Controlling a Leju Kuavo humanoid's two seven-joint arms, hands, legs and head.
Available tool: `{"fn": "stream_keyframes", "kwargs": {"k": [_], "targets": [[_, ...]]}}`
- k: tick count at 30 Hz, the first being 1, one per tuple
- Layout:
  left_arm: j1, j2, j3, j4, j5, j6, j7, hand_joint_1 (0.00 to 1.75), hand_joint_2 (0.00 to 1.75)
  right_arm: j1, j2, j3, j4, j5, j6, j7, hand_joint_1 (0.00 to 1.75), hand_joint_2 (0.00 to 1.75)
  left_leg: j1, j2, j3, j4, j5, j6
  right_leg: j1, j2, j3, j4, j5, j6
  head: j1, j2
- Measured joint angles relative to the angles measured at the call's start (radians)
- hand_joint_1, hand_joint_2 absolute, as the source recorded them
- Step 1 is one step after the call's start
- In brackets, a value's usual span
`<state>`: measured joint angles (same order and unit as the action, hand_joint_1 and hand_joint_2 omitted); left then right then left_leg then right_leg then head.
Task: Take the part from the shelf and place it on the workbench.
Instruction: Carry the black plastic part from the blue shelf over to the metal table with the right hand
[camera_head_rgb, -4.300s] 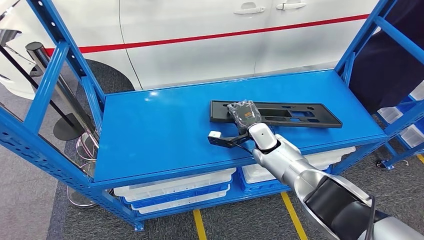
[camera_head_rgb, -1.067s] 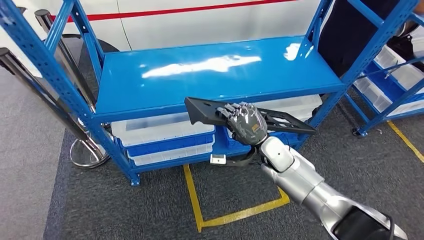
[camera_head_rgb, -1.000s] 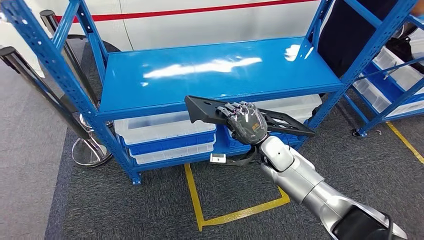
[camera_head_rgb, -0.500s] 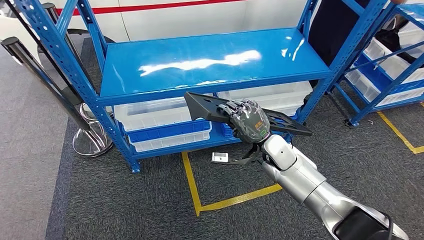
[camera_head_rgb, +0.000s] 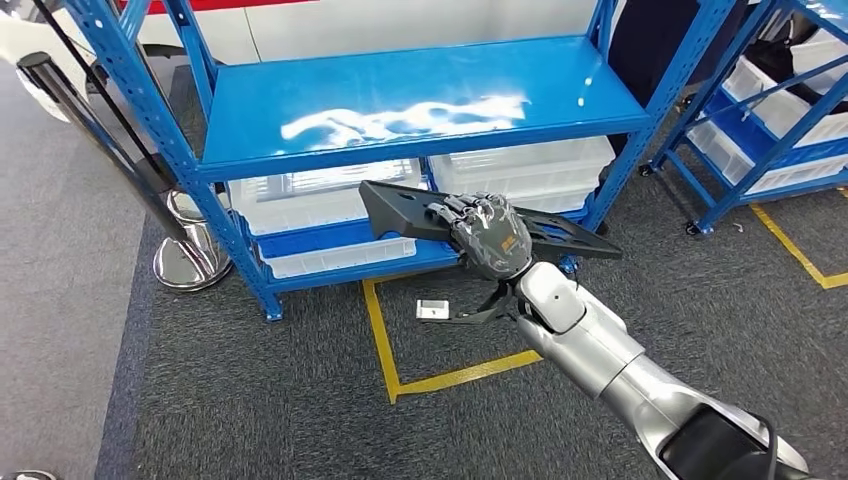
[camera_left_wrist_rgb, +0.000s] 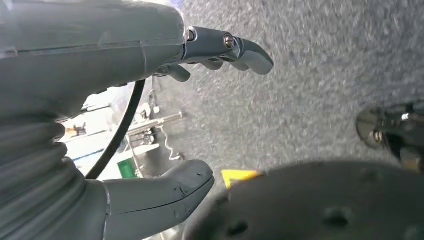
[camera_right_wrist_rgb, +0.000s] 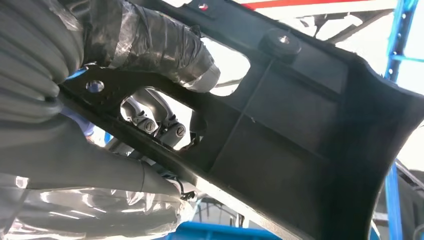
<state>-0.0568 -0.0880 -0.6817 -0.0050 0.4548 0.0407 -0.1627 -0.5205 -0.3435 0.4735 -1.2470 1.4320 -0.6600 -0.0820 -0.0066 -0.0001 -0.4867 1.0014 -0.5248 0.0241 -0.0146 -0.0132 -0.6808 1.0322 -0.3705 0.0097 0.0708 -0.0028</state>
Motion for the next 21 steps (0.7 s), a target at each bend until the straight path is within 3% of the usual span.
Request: {"fn": "stream_keyframes", "kwargs": {"k": [1,2,3,5,6,7,8,10,12,14,16,17,18,20,21], "targets": [[-0.001,0.000,0.000,0.000,0.000,0.000,0.000,0.00,1.75,-0.002,0.000,0.002,0.004,-0.003,0.000,0.001,1.75,1.75,0.003,0.002,-0.007,-0.006,0.013,0.007,0.000,0.002,-0.004,0.001,-0.006,0.005,0.000,0.000],[-0.002,0.000,0.000,0.000,0.001,0.000,-0.001,0.00,1.75,-0.005,0.000,0.005,0.007,-0.006,0.000,0.003,1.75,1.75,0.006,0.005,-0.014,-0.011,0.026,0.016,0.000,0.004,-0.012,0.016,-0.031,0.009,0.000,0.000],[-0.003,0.000,0.000,0.000,0.002,-0.001,-0.001,0.00,1.75,-0.007,0.000,0.008,0.011,-0.008,0.000,0.004,1.75,1.75,0.009,0.008,-0.024,-0.015,0.038,0.024,-0.001,0.007,-0.023,0.049,-0.073,0.013,0.001,0.000],[-0.001,0.000,0.000,0.000,0.003,-0.001,-0.001,0.00,1.75,-0.009,0.000,0.012,0.017,-0.010,0.000,0.006,1.75,1.75,0.009,0.011,-0.050,-0.012,0.058,0.031,-0.007,0.009,-0.050,0.166,-0.168,0.022,0.000,0.000],[0.000,0.000,0.000,0.000,0.003,-0.001,-0.001,0.00,1.75,-0.010,0.000,0.015,0.020,-0.011,0.000,0.006,1.75,1.75,0.010,0.012,-0.064,-0.009,0.067,0.030,-0.010,0.009,-0.058,0.223,-0.189,0.027,0.000,0.000],[0.000,0.000,0.000,0.000,0.003,-0.001,-0.001,0.00,1.75,-0.010,0.000,0.016,0.023,-0.011,0.000,0.006,1.75,1.75,0.011,0.012,-0.079,-0.004,0.076,0.028,-0.014,0.009,-0.057,0.261,-0.188,0.031,0.000,0.000],[0.000,0.000,0.000,0.000,0.003,-0.001,-0.001,0.00,1.75,-0.010,0.000,0.017,0.026,-0.011,0.000,0.006,1.75,1.75,0.013,0.013,-0.095,0.003,0.083,0.024,-0.017,0.009,-0.040,0.266,-0.166,0.036,0.000,0.000],[-0.001,0.001,0.000,0.000,0.003,-0.001,-0.001,0.00,1.75,-0.012,0.000,0.018,0.029,-0.011,0.000,0.006,1.75,1.75,0.019,0.012,-0.125,0.022,0.092,0.014,-0.026,0.009,0.037,0.180,-0.119,0.047,0.000,0.000],[-0.001,0.002,0.000,0.000,0.003,-0.001,-0.001,0.00,1.75,-0.018,0.000,0.020,0.030,-0.011,0.000,0.006,1.75,1.75,0.019,0.011,-0.147,0.039,0.100,0.000,-0.026,0.012,0.117,0.063,-0.129,0.050,0.001,0.000],[0.000,0.002,0.000,0.000,0.005,-0.001,-0.002,0.00,1.75,-0.024,0.001,0.022,0.033,-0.012,0.001,0.007,1.75,1.75,0.015,0.010,-0.158,0.043,0.115,-0.014,-0.019,0.015,0.138,0.018,-0.148,0.036,0.001,0.000],[0.002,0.002,0.000,0.000,0.008,-0.001,-0.003,0.00,1.75,-0.026,0.002,0.024,0.039,-0.014,0.002,0.007,1.75,1.75,0.017,0.009,-0.168,0.044,0.120,-0.027,-0.018,0.012,0.122,0.017,-0.134,0.013,0.000,0.000],[0.003,0.002,0.000,0.000,0.009,-0.001,-0.004,0.00,1.75,-0.028,0.002,0.027,0.041,-0.014,0.003,0.008,1.75,1.75,0.018,0.008,-0.175,0.056,0.101,-0.032,-0.017,0.010,0.112,0.016,-0.124,0.001,0.000,0.000],[0.003,0.002,0.000,0.001,0.010,-0.001,-0.005,0.00,1.75,-0.031,0.002,0.029,0.043,-0.016,0.003,0.009,1.75,1.75,0.020,0.007,-0.186,0.085,0.063,-0.034,-0.017,0.008,0.101,0.015,-0.114,-0.010,0.000,0.000],[0.004,0.002,0.000,0.001,0.013,-0.001,-0.006,0.00,1.75,-0.034,0.003,0.035,0.045,-0.020,0.004,0.014,1.75,1.75,0.020,0.007,-0.211,0.195,-0.044,-0.035,-0.012,0.008,0.074,0.015,-0.091,-0.023,0.000,0.000],[0.004,0.002,0.000,0.001,0.015,-0.001,-0.006,0.00,1.75,-0.035,0.003,0.038,0.046,-0.024,0.005,0.018,1.75,1.75,0.018,0.007,-0.221,0.259,-0.082,-0.033,-0.007,0.008,0.058,0.016,-0.079,-0.027,0.000,0.000]]}}
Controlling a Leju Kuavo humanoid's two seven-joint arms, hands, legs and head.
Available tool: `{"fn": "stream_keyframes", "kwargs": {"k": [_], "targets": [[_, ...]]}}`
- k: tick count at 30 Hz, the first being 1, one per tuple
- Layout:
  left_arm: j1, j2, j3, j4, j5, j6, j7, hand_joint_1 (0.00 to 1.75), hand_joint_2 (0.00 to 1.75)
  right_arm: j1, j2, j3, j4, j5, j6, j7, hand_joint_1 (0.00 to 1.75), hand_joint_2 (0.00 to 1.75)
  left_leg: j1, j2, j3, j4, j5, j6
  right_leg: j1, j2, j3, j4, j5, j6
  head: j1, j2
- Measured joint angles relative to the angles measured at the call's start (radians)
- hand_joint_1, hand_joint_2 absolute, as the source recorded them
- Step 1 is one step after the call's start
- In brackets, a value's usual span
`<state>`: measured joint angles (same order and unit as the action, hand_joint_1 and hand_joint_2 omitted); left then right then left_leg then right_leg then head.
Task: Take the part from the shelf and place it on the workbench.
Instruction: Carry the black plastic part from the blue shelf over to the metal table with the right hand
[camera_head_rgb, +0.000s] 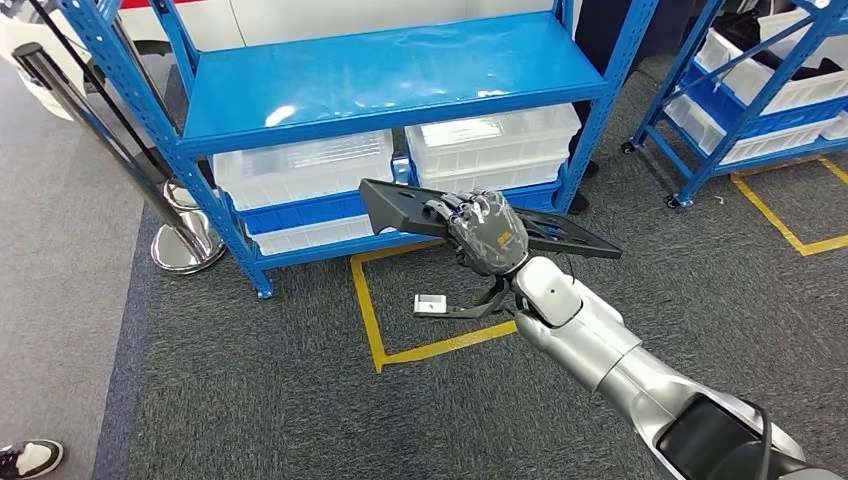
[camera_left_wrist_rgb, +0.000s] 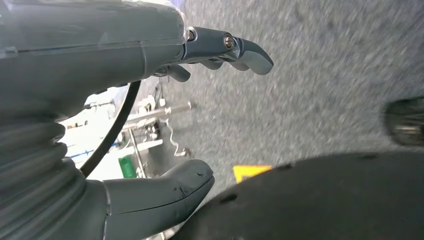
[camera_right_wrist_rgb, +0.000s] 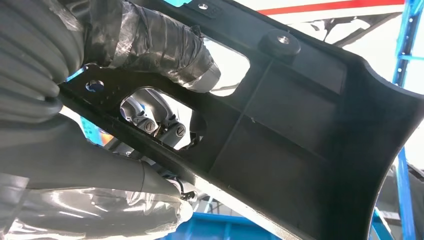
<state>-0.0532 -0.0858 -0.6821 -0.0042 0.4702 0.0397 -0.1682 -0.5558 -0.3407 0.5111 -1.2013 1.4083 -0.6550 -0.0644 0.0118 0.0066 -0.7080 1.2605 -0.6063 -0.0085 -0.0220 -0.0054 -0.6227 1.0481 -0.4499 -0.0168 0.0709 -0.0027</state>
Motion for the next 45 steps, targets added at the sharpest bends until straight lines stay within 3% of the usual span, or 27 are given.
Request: {"fn": "stream_keyframes", "kwargs": {"k": [1,3,5,7,8,10,11,13,15,16,18,19,20,22,23,25,27,30,31,33,35,36,38,39,41,43,45], "targets": [[0.000,0.000,0.000,0.000,0.001,0.000,0.000,0.00,1.75,0.000,0.000,0.002,0.001,-0.003,0.001,0.004,1.75,1.75,-0.002,0.000,-0.002,0.049,-0.013,0.004,0.005,0.000,-0.016,0.001,0.012,-0.002,0.000,0.000],[0.000,0.000,0.000,0.000,0.003,0.000,0.000,0.00,1.75,-0.001,0.000,0.007,0.002,-0.007,0.002,0.008,1.75,1.75,-0.009,0.000,0.037,0.059,0.030,0.019,0.016,0.000,-0.047,0.003,0.035,-0.005,0.000,0.000],[-0.001,0.002,0.000,0.000,0.004,-0.001,-0.001,0.00,1.75,-0.003,0.000,0.010,0.002,-0.008,0.004,0.009,1.75,1.75,-0.023,-0.002,0.137,-0.059,0.072,0.048,0.023,0.000,-0.069,0.005,0.057,-0.006,0.000,0.000],[-0.002,0.005,0.000,0.000,0.005,-0.001,-0.002,0.00,1.75,-0.006,0.002,0.012,0.002,-0.010,0.005,0.009,1.75,1.75,-0.034,-0.005,0.233,-0.206,0.058,0.065,0.023,-0.001,-0.078,0.002,0.078,-0.001,0.000,0.000],[-0.003,0.006,0.000,0.000,0.005,-0.002,-0.002,0.00,1.75,-0.009,0.002,0.012,0.002,-0.011,0.005,0.009,1.75,1.75,-0.037,-0.006,0.255,-0.248,0.048,0.067,0.020,-0.002,-0.079,-0.003,0.089,0.003,0.000,0.000],[-0.003,0.005,0.000,0.000,0.005,-0.002,-0.002,0.00,1.75,-0.013,0.003,0.013,0.003,-0.012,0.007,0.009,1.75,1.75,-0.036,-0.005,0.251,-0.272,0.069,0.063,0.018,-0.002,-0.081,-0.016,0.111,0.013,-0.002,0.000],[-0.004,0.004,0.000,0.000,0.005,-0.002,-0.002,0.00,1.75,-0.014,0.003,0.013,0.003,-0.012,0.008,0.009,1.75,1.75,-0.034,-0.003,0.243,-0.278,0.085,0.066,0.018,0.001,-0.086,-0.014,0.100,0.018,-0.002,0.000],[-0.005,0.003,0.000,0.000,0.005,-0.002,-0.002,0.00,1.75,-0.016,0.003,0.015,0.005,-0.015,0.010,0.010,1.75,1.75,-0.027,0.002,0.216,-0.283,0.117,0.072,0.015,0.004,-0.108,0.046,0.011,0.028,-0.002,0.000],[-0.003,0.003,0.000,0.000,0.005,-0.002,-0.002,0.00,1.75,-0.017,0.003,0.016,0.006,-0.019,0.011,0.014,1.75,1.75,-0.027,0.003,0.177,-0.277,0.145,0.075,0.009,0.005,-0.130,0.170,-0.089,0.039,-0.002,0.000],[-0.002,0.003,0.000,0.000,0.005,-0.002,-0.002,0.00,1.75,-0.017,0.003,0.016,0.006,-0.020,0.011,0.017,1.75,1.75,-0.027,0.004,0.156,-0.271,0.157,0.074,0.006,0.004,-0.133,0.227,-0.102,0.043,-0.002,0.000],[-0.002,0.003,-0.001,0.000,0.005,-0.002,-0.002,0.00,1.75,-0.017,0.003,0.018,0.008,-0.021,0.012,0.021,1.75,1.75,-0.025,0.004,0.111,-0.256,0.179,0.070,0.001,0.004,-0.105,0.271,-0.059,0.050,-0.002,0.000],[-0.003,0.003,-0.001,0.000,0.005,-0.002,-0.002,0.00,1.75,-0.018,0.003,0.019,0.008,-0.021,0.012,0.022,1.75,1.75,-0.024,0.004,0.091,-0.246,0.187,0.067,-0.001,0.004,-0.067,0.244,-0.030,0.051,-0.002,0.000],[-0.004,0.003,-0.001,0.000,0.005,-0.002,-0.002,0.00,1.75,-0.019,0.003,0.021,0.008,-0.021,0.012,0.022,1.75,1.75,-0.023,0.004,0.074,-0.237,0.195,0.062,-0.003,0.004,-0.014,0.185,-0.026,0.052,-0.002,0.000],[-0.004,0.002,-0.001,0.000,0.005,-0.002,-0.002,0.00,1.75,-0.022,0.003,0.024,0.006,-0.022,0.011,0.023,1.75,1.75,-0.024,0.004,0.053,-0.223,0.209,0.051,0.001,0.005,0.086,0.047,-0.064,0.046,-0.002,0.000],[-0.004,0.003,-0.001,0.000,0.005,-0.002,-0.002,0.00,1.75,-0.024,0.004,0.025,0.006,-0.022,0.011,0.023,1.75,1.75,-0.024,0.004,0.049,-0.223,0.218,0.044,0.005,0.005,0.111,0.003,-0.085,0.042,-0.002,0.000],[-0.001,0.003,-0.001,0.000,0.005,-0.001,-0.002,0.00,1.75,-0.027,0.004,0.027,0.006,-0.022,0.012,0.023,1.75,1.75,-0.023,0.003,0.042,-0.229,0.239,0.032,0.008,0.004,0.108,-0.019,-0.075,0.029,-0.002,0.000],[0.000,0.003,-0.001,0.001,0.005,-0.001,-0.002,0.00,1.75,-0.030,0.004,0.027,0.007,-0.022,0.012,0.023,1.75,1.75,-0.020,-0.001,0.024,-0.212,0.209,0.021,0.003,0.000,0.084,-0.028,-0.044,0.012,-0.002,0.000],[0.001,0.003,-0.001,0.001,0.005,-0.001,-0.002,0.00,1.75,-0.031,0.006,0.028,0.007,-0.021,0.013,0.021,1.75,1.75,-0.014,-0.004,-0.008,-0.069,0.055,0.008,0.003,-0.003,0.031,-0.030,0.002,-0.001,-0.002,0.000],[0.001,0.003,-0.002,0.001,0.005,-0.002,-0.003,0.00,1.75,-0.031,0.006,0.028,0.007,-0.021,0.013,0.021,1.75,1.75,-0.012,-0.004,-0.013,-0.010,0.026,0.005,0.003,-0.003,0.012,-0.028,0.016,0.000,-0.002,0.000],[0.001,0.003,-0.002,0.001,0.005,-0.002,-0.008,0.00,1.75,-0.031,0.006,0.028,0.008,-0.021,0.014,0.021,1.75,1.75,-0.010,-0.004,0.006,0.048,0.048,0.002,0.003,-0.004,-0.028,-0.023,0.042,0.003,-0.002,0.000],[0.000,0.003,-0.002,0.001,0.004,-0.002,-0.014,0.00,1.75,-0.031,0.007,0.028,0.008,-0.021,0.015,0.021,1.75,1.75,-0.008,-0.004,0.082,-0.012,0.106,0.006,0.002,-0.004,-0.063,-0.017,0.066,0.009,-0.003,0.000],[-0.001,0.003,-0.003,0.001,0.004,-0.001,-0.016,0.00,1.75,-0.031,0.007,0.028,0.007,-0.021,0.015,0.021,1.75,1.75,-0.010,-0.005,0.139,-0.082,0.105,0.009,0.003,-0.003,-0.076,-0.013,0.076,0.014,-0.003,0.000],[-0.002,0.004,-0.004,0.001,0.003,0.000,-0.019,0.00,1.75,-0.031,0.008,0.028,0.007,-0.021,0.017,0.021,1.75,1.75,-0.015,-0.007,0.228,-0.215,0.066,0.020,0.003,-0.003,-0.088,-0.010,0.096,0.026,-0.002,0.000],[-0.001,0.005,-0.005,0.001,0.003,0.001,-0.020,0.00,1.75,-0.031,0.009,0.028,0.007,-0.022,0.019,0.021,1.75,1.75,-0.018,-0.007,0.248,-0.252,0.049,0.026,0.003,-0.003,-0.088,-0.013,0.106,0.033,-0.002,0.000],[0.000,0.004,-0.006,0.001,0.005,0.001,-0.022,0.00,1.75,-0.031,0.009,0.028,0.007,-0.025,0.024,0.021,1.75,1.75,-0.018,-0.005,0.242,-0.267,0.064,0.041,0.000,-0.002,-0.089,-0.021,0.121,0.047,-0.002,0.000],[-0.001,0.004,-0.006,0.001,0.010,0.001,-0.023,0.00,1.75,-0.031,0.009,0.029,0.007,-0.026,0.029,0.021,1.75,1.75,-0.014,0.000,0.227,-0.273,0.089,0.057,-0.001,0.001,-0.109,0.021,0.079,0.057,-0.002,0.000],[0.000,0.004,-0.006,0.001,0.018,-0.001,-0.024,0.00,1.75,-0.030,0.009,0.030,0.007,-0.027,0.034,0.021,1.75,1.75,-0.014,0.003,0.204,-0.272,0.110,0.064,-0.001,0.002,-0.151,0.146,-0.011,0.064,-0.001,0.000]]}}
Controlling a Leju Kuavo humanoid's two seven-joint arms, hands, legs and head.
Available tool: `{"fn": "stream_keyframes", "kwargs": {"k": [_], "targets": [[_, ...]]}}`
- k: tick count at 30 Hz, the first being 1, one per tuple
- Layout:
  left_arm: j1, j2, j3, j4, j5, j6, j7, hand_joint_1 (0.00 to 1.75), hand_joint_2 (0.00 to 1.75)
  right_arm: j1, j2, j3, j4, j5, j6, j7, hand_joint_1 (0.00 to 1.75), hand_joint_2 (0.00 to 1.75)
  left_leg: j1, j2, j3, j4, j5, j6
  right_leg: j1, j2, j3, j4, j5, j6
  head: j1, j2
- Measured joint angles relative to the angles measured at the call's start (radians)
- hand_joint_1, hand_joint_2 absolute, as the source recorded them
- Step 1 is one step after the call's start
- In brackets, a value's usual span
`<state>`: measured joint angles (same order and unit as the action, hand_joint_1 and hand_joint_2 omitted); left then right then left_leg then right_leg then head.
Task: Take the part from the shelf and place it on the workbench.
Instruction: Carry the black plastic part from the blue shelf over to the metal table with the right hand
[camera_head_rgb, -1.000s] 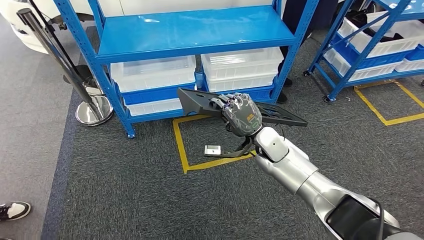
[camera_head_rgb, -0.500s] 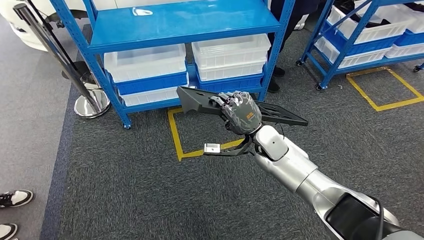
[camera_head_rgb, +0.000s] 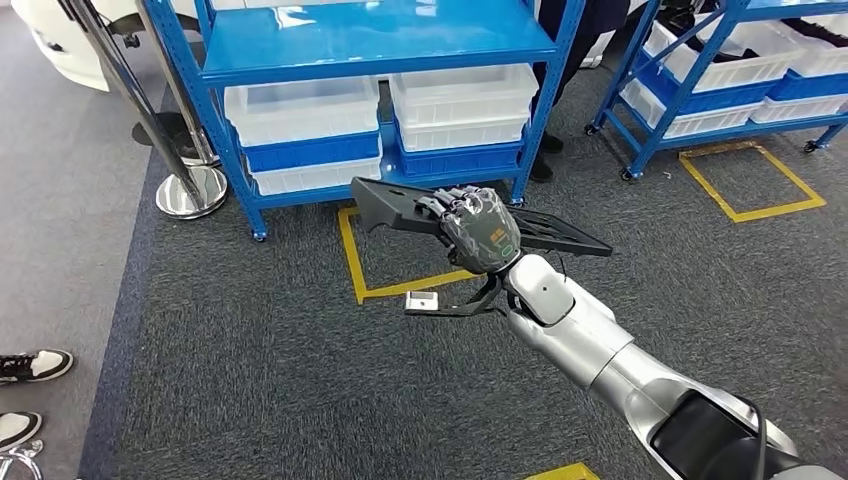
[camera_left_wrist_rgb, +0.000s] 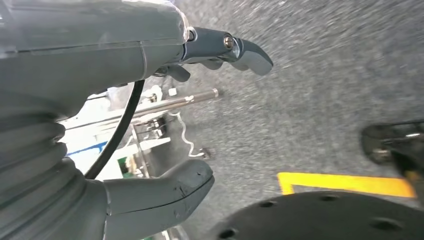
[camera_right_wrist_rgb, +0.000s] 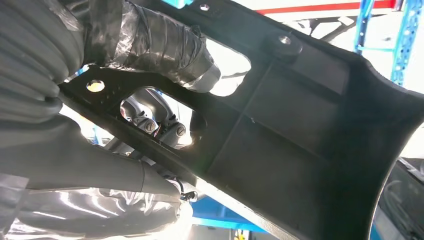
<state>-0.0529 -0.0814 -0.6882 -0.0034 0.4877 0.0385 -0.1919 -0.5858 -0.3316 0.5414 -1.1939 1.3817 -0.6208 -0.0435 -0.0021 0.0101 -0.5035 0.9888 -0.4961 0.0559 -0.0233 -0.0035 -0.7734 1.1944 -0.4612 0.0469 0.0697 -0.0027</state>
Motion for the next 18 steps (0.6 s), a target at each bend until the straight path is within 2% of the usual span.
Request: {"fn": "stream_keyframes", "kwargs": {"k": [1,2,3,4,6,7,8,12,18], "targets": [[0.002,0.000,0.000,0.000,0.002,-0.001,0.000,0.00,1.75,0.002,0.000,0.001,0.000,0.000,0.002,0.000,1.75,1.75,-0.001,0.001,-0.013,0.002,0.009,0.001,0.000,0.000,-0.015,0.063,-0.035,0.002,0.000,0.000],[0.004,0.000,0.000,0.000,0.004,-0.003,0.000,0.00,1.75,0.004,0.001,0.002,0.000,0.000,0.003,0.000,1.75,1.75,-0.003,0.001,-0.025,0.004,0.016,0.001,0.000,0.000,-0.016,0.099,-0.053,0.003,0.000,0.000],[0.005,0.000,0.000,0.000,0.006,-0.004,-0.001,0.00,1.75,0.005,0.001,0.004,0.000,0.000,0.004,0.000,1.75,1.75,-0.004,0.001,-0.035,0.007,0.022,0.001,0.001,0.000,0.004,0.097,-0.053,0.001,0.000,0.000],[0.006,0.000,0.000,0.000,0.007,-0.005,-0.001,0.00,1.75,0.006,0.002,0.006,0.000,0.000,0.005,0.000,1.75,1.75,-0.005,0.001,-0.044,0.011,0.026,0.000,0.002,0.000,0.043,0.056,-0.039,-0.003,0.000,0.000],[0.006,0.000,0.000,0.000,0.009,-0.007,-0.001,0.00,1.75,0.004,0.006,0.012,0.000,0.000,0.006,0.000,1.75,1.75,-0.007,0.001,-0.056,0.019,0.031,-0.004,0.008,-0.001,0.144,-0.080,-0.011,-0.018,0.000,0.000],[0.007,0.001,0.000,0.000,0.011,-0.008,-0.001,0.00,1.75,0.001,0.009,0.014,0.000,0.000,0.007,0.000,1.75,1.75,-0.008,0.001,-0.060,0.022,0.033,-0.006,0.013,-0.002,0.178,-0.133,-0.004,-0.027,0.000,0.000],[0.007,0.002,0.000,0.000,0.012,-0.009,-0.002,0.00,1.75,0.000,0.013,0.017,0.000,0.000,0.008,0.000,1.75,1.75,-0.010,0.001,-0.065,0.027,0.033,-0.008,0.015,-0.003,0.195,-0.165,-0.003,-0.031,0.000,0.000],[0.008,0.007,0.001,0.000,0.017,-0.011,-0.002,0.00,1.75,-0.002,0.025,0.028,0.000,0.002,0.012,0.000,1.75,1.75,-0.011,0.001,-0.073,0.033,0.036,-0.010,0.017,-0.003,0.193,-0.174,-0.001,-0.028,0.000,0.000],[0.008,0.009,0.001,0.000,0.022,-0.011,-0.002,0.00,1.75,-0.005,0.034,0.043,0.001,-0.011,0.022,0.003,1.75,1.75,-0.007,0.001,-0.077,0.030,0.045,-0.022,0.020,-0.004,0.186,-0.170,0.004,-0.036,-0.001,0.000]]}}
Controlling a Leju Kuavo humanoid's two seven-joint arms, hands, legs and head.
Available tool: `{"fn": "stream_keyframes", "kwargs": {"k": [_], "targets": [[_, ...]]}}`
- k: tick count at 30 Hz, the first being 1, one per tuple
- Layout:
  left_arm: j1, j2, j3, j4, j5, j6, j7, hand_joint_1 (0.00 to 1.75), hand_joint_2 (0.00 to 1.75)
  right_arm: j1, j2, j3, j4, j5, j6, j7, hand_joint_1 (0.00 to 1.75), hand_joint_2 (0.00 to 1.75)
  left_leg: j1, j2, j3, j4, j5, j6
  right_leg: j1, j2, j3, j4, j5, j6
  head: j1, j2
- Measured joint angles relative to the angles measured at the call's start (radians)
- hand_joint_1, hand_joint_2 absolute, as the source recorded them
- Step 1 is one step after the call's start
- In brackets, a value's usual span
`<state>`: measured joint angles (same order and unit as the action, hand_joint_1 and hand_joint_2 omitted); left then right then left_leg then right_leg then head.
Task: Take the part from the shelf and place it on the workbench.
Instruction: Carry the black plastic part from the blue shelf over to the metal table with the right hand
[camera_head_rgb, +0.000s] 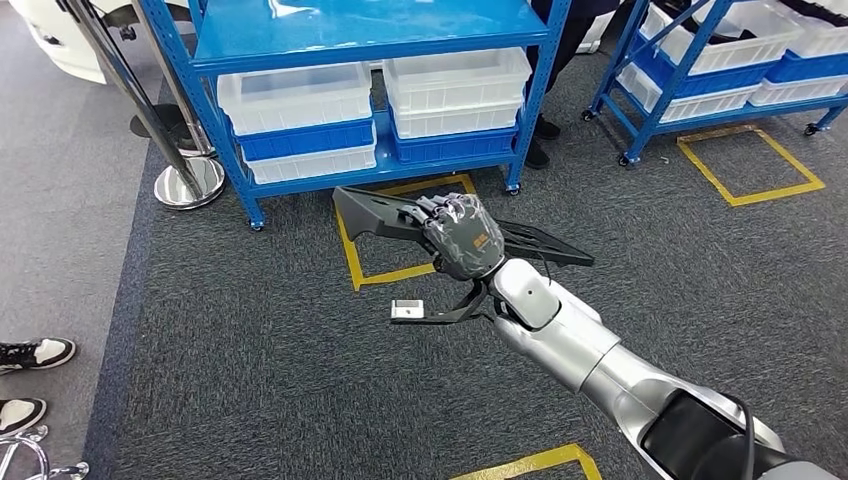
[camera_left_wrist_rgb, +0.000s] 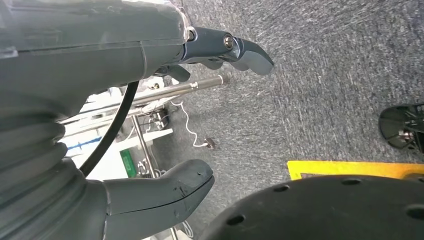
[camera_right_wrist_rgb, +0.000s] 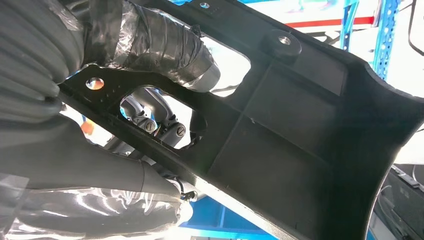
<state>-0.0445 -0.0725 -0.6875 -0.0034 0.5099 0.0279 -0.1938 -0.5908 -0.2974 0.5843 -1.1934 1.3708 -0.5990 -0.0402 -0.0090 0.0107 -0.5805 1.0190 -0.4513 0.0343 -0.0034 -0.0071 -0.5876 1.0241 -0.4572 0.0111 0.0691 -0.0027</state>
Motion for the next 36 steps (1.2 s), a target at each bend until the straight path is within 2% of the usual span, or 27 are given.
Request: {"fn": "stream_keyframes", "kwargs": {"k": [5,15,20,22,24,25,27,28,29,30,31,33,34,35,36], "targets": [[0.000,0.000,0.000,0.000,0.004,0.000,0.000,0.00,1.75,-0.002,0.001,0.004,0.000,-0.007,0.008,0.000,1.75,1.75,0.002,0.000,-0.003,0.000,0.004,-0.003,0.000,0.000,-0.004,0.001,0.003,-0.004,0.000,0.000],[0.000,0.000,0.000,0.000,0.005,0.000,0.000,0.00,1.75,-0.004,0.002,0.008,0.000,-0.008,0.010,0.000,1.75,1.75,-0.001,0.000,-0.005,0.000,0.006,-0.002,0.000,0.000,-0.005,0.001,0.006,-0.002,0.000,0.000],[0.001,0.003,0.000,0.000,0.014,-0.001,0.000,0.00,1.75,-0.004,0.012,0.010,0.000,-0.031,0.022,0.000,1.75,1.75,-0.007,-0.001,-0.013,0.008,0.006,0.004,-0.006,-0.001,-0.009,-0.001,0.011,0.006,0.000,0.000],[0.002,0.005,0.000,0.000,0.021,-0.005,0.000,0.00,1.75,-0.003,0.020,0.010,-0.001,-0.041,0.029,0.000,1.75,1.75,-0.004,0.001,-0.012,0.002,0.011,0.009,-0.004,0.002,-0.010,-0.003,0.013,0.011,0.000,0.000],[0.004,0.008,0.000,0.000,0.027,-0.011,0.001,0.00,1.75,-0.001,0.029,0.012,-0.002,-0.044,0.036,0.000,1.75,1.75,0.004,0.008,-0.009,-0.014,0.022,0.017,-0.003,0.006,-0.020,0.018,-0.007,0.016,0.000,0.000],[0.005,0.009,0.000,0.000,0.031,-0.013,0.002,0.00,1.75,0.000,0.034,0.014,-0.002,-0.044,0.039,0.000,1.75,1.75,0.008,0.014,-0.008,-0.021,0.027,0.020,-0.003,0.007,-0.036,0.055,-0.033,0.019,0.001,0.000],[0.007,0.012,0.000,0.000,0.035,-0.016,0.004,0.00,1.75,0.005,0.044,0.020,-0.003,-0.044,0.046,0.000,1.75,1.75,0.009,0.024,-0.012,-0.022,0.030,0.023,-0.009,0.008,-0.089,0.178,-0.103,0.025,0.001,0.000],[0.008,0.014,0.000,0.000,0.036,-0.017,0.005,0.00,1.75,0.009,0.048,0.024,-0.003,-0.044,0.050,0.000,1.75,1.75,0.009,0.029,-0.014,-0.021,0.030,0.023,-0.013,0.007,-0.114,0.236,-0.125,0.029,0.001,0.000],[0.008,0.015,0.000,0.000,0.037,-0.018,0.007,0.00,1.75,0.014,0.052,0.028,-0.003,-0.044,0.054,0.000,1.75,1.75,0.009,0.034,-0.016,-0.018,0.030,0.023,-0.016,0.007,-0.125,0.266,-0.130,0.032,0.001,0.000],[0.009,0.016,0.000,0.000,0.037,-0.020,0.009,0.00,1.75,0.017,0.055,0.031,-0.003,-0.043,0.057,0.000,1.75,1.75,0.010,0.040,-0.018,-0.015,0.029,0.021,-0.019,0.005,-0.116,0.256,-0.115,0.034,0.001,0.000],[0.010,0.017,0.000,0.000,0.037,-0.021,0.011,0.00,1.75,0.018,0.059,0.035,-0.003,-0.042,0.061,0.000,1.75,1.75,0.011,0.046,-0.019,-0.010,0.026,0.018,-0.021,-0.003,-0.087,0.206,-0.084,0.036,0.001,0.000],[0.012,0.018,0.000,0.000,0.037,-0.024,0.015,0.00,1.75,0.018,0.067,0.039,-0.006,-0.041,0.066,0.001,1.75,1.75,0.010,0.058,-0.021,0.002,0.020,0.007,-0.019,-0.039,-0.017,0.072,-0.033,0.034,0.001,0.000],[0.013,0.020,0.000,0.000,0.037,-0.025,0.017,0.00,1.75,0.017,0.072,0.040,-0.008,-0.041,0.067,0.001,1.75,1.75,0.009,0.063,-0.022,0.007,0.017,0.001,-0.015,-0.051,0.003,0.030,-0.021,0.028,0.001,0.000],[0.014,0.022,0.000,0.000,0.037,-0.026,0.017,0.00,1.75,0.016,0.076,0.042,-0.009,-0.041,0.067,0.001,1.75,1.75,0.007,0.069,-0.022,0.010,0.016,-0.005,-0.012,-0.056,0.008,0.013,-0.020,0.022,0.000,0.000],[0.014,0.023,0.000,0.000,0.037,-0.026,0.018,0.00,1.75,0.016,0.079,0.044,-0.009,-0.040,0.068,0.001,1.75,1.75,0.006,0.076,-0.022,0.010,0.017,-0.011,-0.008,-0.048,0.004,0.014,-0.018,0.014,0.000,0.000]]}}
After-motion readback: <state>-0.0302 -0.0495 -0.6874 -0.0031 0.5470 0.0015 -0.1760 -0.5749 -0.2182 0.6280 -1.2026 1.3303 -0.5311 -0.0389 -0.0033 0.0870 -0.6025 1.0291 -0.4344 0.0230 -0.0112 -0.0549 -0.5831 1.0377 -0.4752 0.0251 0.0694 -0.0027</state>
